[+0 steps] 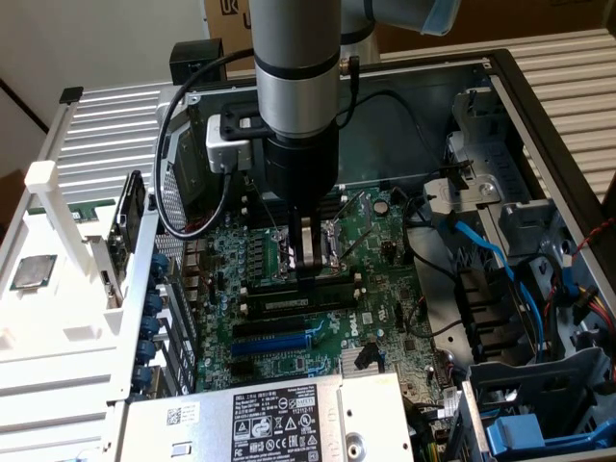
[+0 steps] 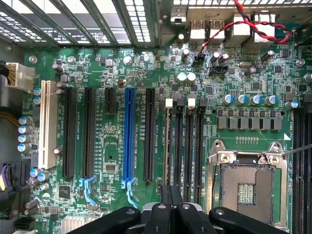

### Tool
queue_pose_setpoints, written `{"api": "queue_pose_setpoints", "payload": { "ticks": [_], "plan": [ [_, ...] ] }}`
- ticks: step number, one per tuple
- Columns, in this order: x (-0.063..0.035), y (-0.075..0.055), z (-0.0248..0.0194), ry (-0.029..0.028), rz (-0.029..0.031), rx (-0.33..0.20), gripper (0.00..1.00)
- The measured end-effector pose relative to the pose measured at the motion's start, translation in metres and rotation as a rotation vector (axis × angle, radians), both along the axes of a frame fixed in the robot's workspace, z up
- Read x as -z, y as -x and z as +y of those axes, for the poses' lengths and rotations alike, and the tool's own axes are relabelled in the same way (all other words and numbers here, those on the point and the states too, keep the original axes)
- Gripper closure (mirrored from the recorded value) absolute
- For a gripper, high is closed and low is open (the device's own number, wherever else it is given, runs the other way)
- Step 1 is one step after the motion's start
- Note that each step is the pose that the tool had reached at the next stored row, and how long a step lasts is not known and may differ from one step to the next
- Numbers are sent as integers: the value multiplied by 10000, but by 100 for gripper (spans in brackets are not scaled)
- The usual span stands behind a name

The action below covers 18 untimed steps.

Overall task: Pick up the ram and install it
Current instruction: 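Press down the ram until it locks into place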

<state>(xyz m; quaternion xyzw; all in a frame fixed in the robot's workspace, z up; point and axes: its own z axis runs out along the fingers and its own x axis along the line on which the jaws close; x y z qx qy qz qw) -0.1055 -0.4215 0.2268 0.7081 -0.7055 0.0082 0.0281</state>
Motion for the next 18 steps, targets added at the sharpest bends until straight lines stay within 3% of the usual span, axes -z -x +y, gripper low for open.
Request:
{"api": "queue_pose_setpoints", "payload": {
  "ticks": [7, 12, 16, 18],
  "plan": [
    [-15, 5, 2, -16, 1, 22, 90],
    [-216, 8, 0, -1, 24, 42, 90],
    [-228, 9, 1, -2, 23, 57, 90],
    [-229, 9, 1, -1, 23, 312, 90]
  ]
}}
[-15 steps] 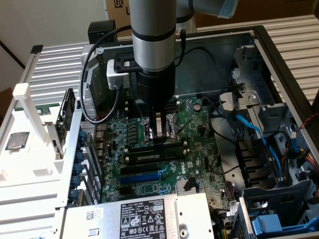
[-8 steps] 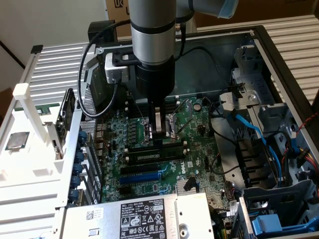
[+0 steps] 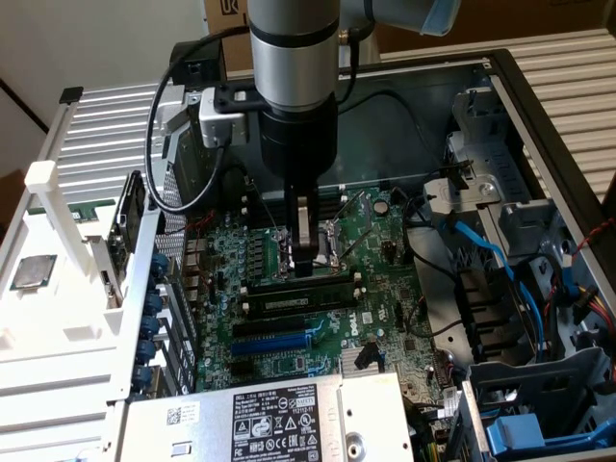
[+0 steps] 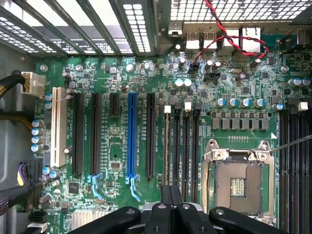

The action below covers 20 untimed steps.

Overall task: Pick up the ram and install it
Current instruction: 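Press down the ram until it locks into place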

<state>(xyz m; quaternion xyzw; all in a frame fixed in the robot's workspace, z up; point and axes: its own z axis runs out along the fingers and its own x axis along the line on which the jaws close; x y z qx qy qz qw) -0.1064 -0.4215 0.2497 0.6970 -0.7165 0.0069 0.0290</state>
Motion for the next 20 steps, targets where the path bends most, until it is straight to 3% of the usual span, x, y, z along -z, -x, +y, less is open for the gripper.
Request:
{"api": "queue_pose_setpoints", "payload": {
  "ticks": [2, 9, 20],
  "plan": [
    [0, 0, 0, 1, 0, 609, 90],
    [0, 0, 0, 1, -14, 1558, 90],
    [-1, 0, -1, 42, -132, 3367, 90]
  ]
}}
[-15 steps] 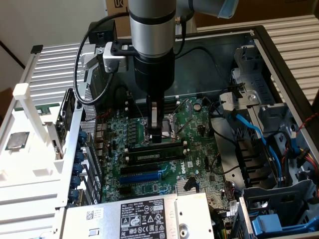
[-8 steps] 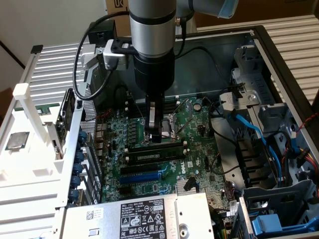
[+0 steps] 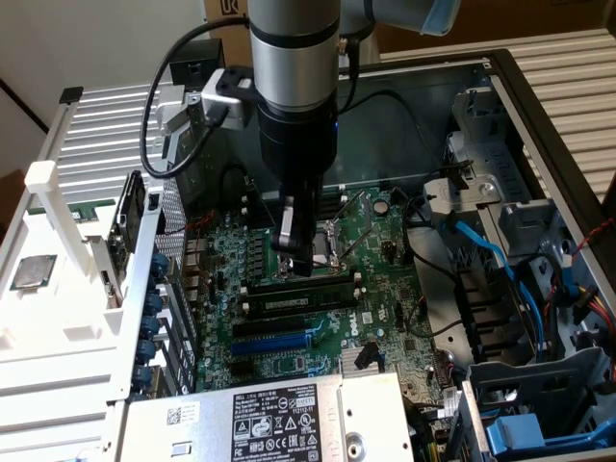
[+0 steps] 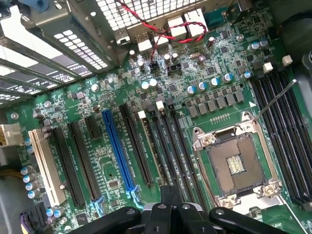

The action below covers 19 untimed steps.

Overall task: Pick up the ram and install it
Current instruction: 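Press down the ram until it locks into place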

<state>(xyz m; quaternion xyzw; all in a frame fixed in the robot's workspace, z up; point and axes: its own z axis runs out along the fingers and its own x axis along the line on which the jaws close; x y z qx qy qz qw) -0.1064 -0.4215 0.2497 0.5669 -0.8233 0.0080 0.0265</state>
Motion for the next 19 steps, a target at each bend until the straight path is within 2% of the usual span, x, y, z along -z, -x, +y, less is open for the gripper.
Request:
{"api": "queue_pose_setpoints", "payload": {
  "ticks": [3, 4, 11, 17, 19],
  "plan": [
    [1, 0, 0, 26, -21, 447, 90],
    [0, 0, 0, 52, -39, 787, 90],
    [1, 0, 0, 130, -88, 1553, 90],
    [1, 0, 0, 232, -156, 2157, 90],
    [0, 0, 0, 283, -200, 2450, 90]
  ]
}}
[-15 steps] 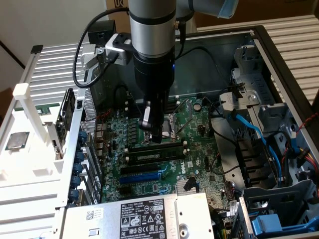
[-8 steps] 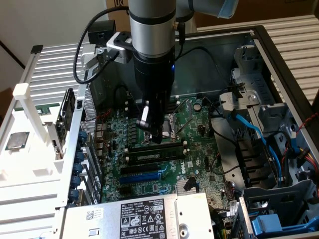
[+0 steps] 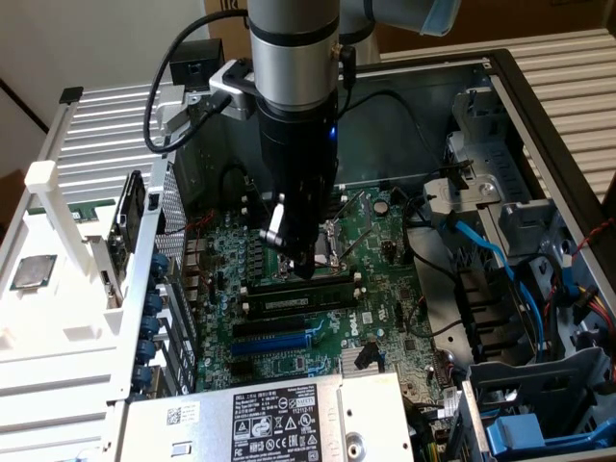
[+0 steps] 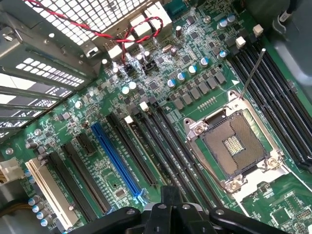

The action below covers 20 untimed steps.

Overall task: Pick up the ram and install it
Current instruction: 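Press down the ram until it locks into place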

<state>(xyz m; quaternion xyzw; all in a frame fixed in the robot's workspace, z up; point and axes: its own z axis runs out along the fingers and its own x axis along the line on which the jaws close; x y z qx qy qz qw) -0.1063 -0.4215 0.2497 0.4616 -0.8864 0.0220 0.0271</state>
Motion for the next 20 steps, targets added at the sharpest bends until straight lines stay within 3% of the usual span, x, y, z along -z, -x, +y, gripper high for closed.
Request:
{"api": "queue_pose_setpoints", "payload": {
  "ticks": [20],
  "plan": [
    [0, 0, 0, 390, -309, 2150, 90]
  ]
}}
